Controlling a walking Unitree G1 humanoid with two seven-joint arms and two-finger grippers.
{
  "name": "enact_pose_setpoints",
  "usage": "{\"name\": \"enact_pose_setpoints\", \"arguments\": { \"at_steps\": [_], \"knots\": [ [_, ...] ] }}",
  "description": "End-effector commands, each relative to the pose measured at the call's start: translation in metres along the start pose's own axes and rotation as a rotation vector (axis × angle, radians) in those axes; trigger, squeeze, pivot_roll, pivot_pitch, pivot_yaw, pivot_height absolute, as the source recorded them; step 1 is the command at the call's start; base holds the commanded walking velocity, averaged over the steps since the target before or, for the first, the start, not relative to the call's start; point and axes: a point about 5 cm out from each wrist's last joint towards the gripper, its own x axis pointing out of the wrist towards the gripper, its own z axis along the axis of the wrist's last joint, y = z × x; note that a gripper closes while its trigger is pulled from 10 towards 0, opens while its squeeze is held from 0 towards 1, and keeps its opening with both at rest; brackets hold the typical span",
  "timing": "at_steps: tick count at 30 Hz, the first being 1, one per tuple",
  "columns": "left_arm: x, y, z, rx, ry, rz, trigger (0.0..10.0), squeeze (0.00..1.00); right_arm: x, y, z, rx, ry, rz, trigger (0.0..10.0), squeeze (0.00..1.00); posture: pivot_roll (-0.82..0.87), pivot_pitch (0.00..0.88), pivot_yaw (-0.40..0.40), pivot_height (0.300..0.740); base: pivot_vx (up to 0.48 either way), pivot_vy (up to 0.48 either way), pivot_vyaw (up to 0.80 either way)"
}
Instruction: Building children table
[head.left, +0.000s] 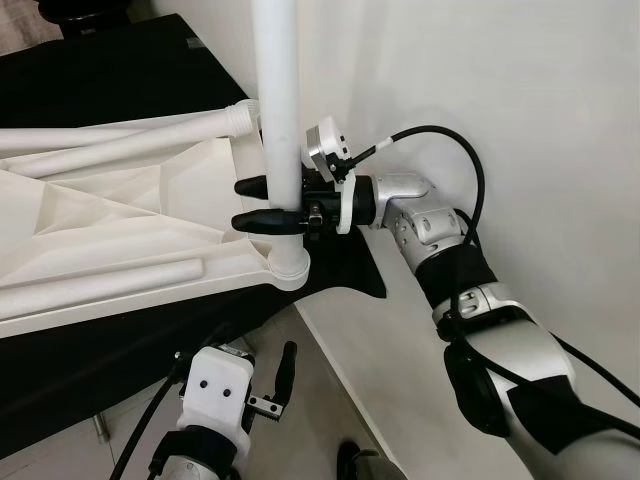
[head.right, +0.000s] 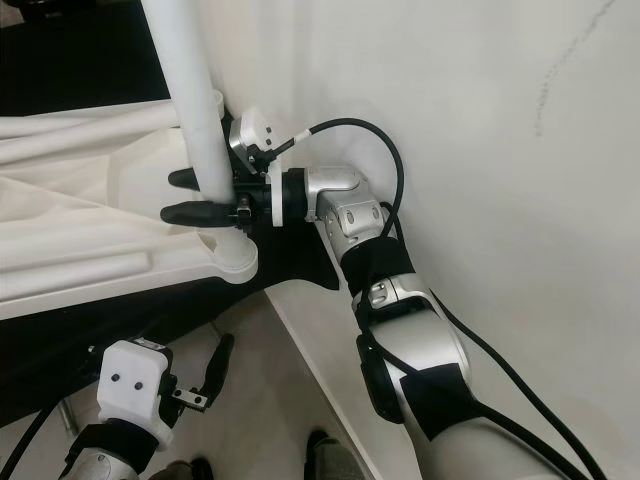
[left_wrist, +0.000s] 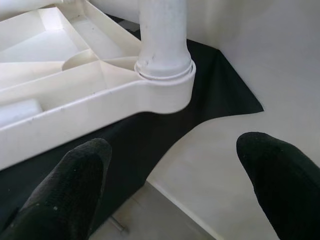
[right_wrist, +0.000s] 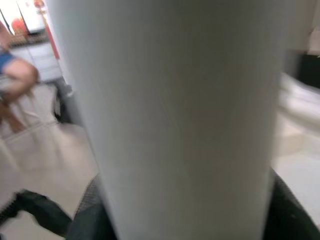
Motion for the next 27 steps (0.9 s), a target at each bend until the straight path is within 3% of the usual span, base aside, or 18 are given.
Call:
{"name": "enact_pose_setpoints", "arguments": {
  "at_steps": [1,6,7,8,9,10,11,13,14,15,17,20,21,22,23,25,26,27],
  "knots": [
    [-0.003,-0.001,0.001,0.003,0.01,-0.006,10.0,0.0,-0.005,-0.002,-0.018,0.038,0.047,-0.103,0.0,0.0,0.01,0.289,-0.051,0.74,0.0,0.0,0.0],
    [-0.003,-0.001,0.001,0.0,0.009,-0.005,10.0,0.0,-0.016,-0.001,-0.041,0.103,0.083,-0.343,0.0,0.0,0.0,0.296,-0.054,0.74,0.0,0.0,0.0],
    [-0.004,0.0,0.002,0.0,0.009,-0.006,10.0,0.0,-0.021,0.002,-0.056,0.132,0.131,-0.514,0.0,0.0,0.0,0.304,-0.054,0.74,0.0,0.0,0.0],
    [-0.005,0.0,0.001,0.001,0.01,-0.007,10.0,0.0,-0.034,0.001,-0.074,0.162,0.21,-0.904,0.0,0.0,-0.01,0.301,-0.06,0.74,0.0,0.0,0.0],
    [-0.005,0.0,0.001,0.001,0.01,-0.007,10.0,0.0,-0.034,0.001,-0.074,0.162,0.21,-0.904,0.0,0.0,-0.01,0.301,-0.06,0.74,0.0,0.0,0.0],
    [-0.004,0.001,0.002,0.002,0.009,-0.008,10.0,0.0,-0.02,0.027,-0.086,0.21,0.223,-1.018,0.0,0.0,0.0,0.302,-0.038,0.74,0.0,0.0,0.0],
    [-0.004,0.002,0.002,0.004,0.01,-0.008,10.0,0.0,-0.006,0.046,-0.09,0.263,0.207,-1.062,0.0,0.0,-0.01,0.306,-0.031,0.74,0.0,0.0,0.0],
    [-0.004,0.002,0.002,0.004,0.01,-0.008,10.0,0.0,-0.006,0.046,-0.09,0.263,0.207,-1.062,0.0,0.0,-0.01,0.306,-0.031,0.74,0.0,0.0,0.0],
    [-0.003,0.002,0.001,0.006,0.01,-0.009,10.0,0.0,0.008,0.051,-0.086,0.271,0.17,-1.061,0.0,0.0,-0.02,0.283,-0.028,0.74,0.0,0.0,0.0],
    [-0.003,0.002,0.001,0.006,0.01,-0.009,10.0,0.0,0.008,0.051,-0.086,0.271,0.17,-1.061,0.0,0.0,-0.02,0.283,-0.028,0.74,0.0,0.0,0.0],
    [-0.001,0.003,-0.001,0.009,0.012,-0.011,10.0,0.0,0.033,0.039,-0.075,0.253,0.111,-0.98,0.0,0.0,0.0,0.276,-0.032,0.74,0.0,0.0,0.0],
    [0.0,0.003,-0.001,0.01,0.011,-0.012,10.0,0.0,0.041,0.033,-0.069,0.237,0.098,-0.949,0.0,0.0,-0.01,0.262,-0.037,0.74,0.0,0.0,0.0],
    [0.001,0.003,-0.002,0.01,0.01,-0.009,10.0,0.0,0.047,0.03,-0.063,0.222,0.093,-0.911,2.4,0.0,-0.01,0.262,-0.044,0.74,0.0,0.0,0.0],
    [0.001,0.003,-0.002,0.01,0.01,-0.009,10.0,0.0,0.047,0.03,-0.063,0.222,0.093,-0.911,2.4,0.0,-0.01,0.262,-0.044,0.74,0.0,0.0,0.0],
    [0.002,0.003,-0.002,0.011,0.008,-0.005,10.0,0.0,0.053,0.032,-0.057,0.21,0.094,-0.864,10.0,0.0,-0.02,0.259,-0.046,0.74,0.0,0.0,0.0],
    [0.002,0.003,-0.002,0.011,0.006,-0.003,10.0,0.0,0.058,0.034,-0.051,0.203,0.086,-0.796,10.0,0.0,-0.01,0.258,-0.047,0.74,0.0,0.0,0.0],
    [0.002,0.003,-0.002,0.012,0.005,-0.001,10.0,0.0,0.06,0.036,-0.048,0.199,0.082,-0.753,10.0,0.88,-0.01,0.258,-0.047,0.74,0.0,0.0,0.0],
    [0.002,0.003,-0.002,0.012,0.005,-0.001,10.0,0.0,0.061,0.04,-0.042,0.224,0.05,-0.684,10.0,0.88,-0.01,0.258,-0.047,0.74,0.0,0.0,0.0]
  ]
}}
